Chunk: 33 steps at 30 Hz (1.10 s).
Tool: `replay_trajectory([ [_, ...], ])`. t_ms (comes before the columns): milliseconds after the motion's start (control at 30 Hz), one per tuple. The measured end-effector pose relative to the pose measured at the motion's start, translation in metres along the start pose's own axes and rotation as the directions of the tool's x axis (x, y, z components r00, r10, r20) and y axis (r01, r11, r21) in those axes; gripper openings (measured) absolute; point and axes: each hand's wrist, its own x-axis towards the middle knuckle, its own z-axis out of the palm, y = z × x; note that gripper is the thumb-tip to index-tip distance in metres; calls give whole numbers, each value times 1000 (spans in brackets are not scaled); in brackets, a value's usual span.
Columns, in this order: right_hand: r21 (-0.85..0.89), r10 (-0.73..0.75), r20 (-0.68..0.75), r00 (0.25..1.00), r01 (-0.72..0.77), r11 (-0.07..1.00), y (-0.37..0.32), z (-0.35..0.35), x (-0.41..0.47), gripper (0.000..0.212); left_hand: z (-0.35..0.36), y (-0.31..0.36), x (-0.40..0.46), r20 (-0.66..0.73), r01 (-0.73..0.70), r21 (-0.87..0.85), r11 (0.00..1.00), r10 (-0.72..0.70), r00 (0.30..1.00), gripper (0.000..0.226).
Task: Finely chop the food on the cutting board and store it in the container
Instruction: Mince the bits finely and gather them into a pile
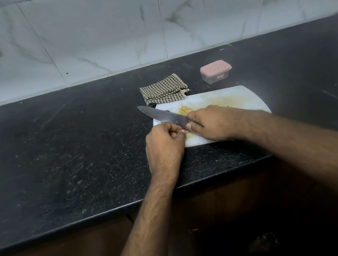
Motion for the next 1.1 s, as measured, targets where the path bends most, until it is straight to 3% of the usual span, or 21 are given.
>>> replay_trajectory([
  [533, -12, 68, 51, 996, -67, 998, -10, -4, 4, 17, -2, 1, -2, 3, -16, 37, 999, 16, 1000, 12],
  [1100, 5, 67, -56, 996, -67, 998, -3, 5, -5, 22, -1, 2, -2, 9, 5, -3, 1000, -5, 1000, 15],
])
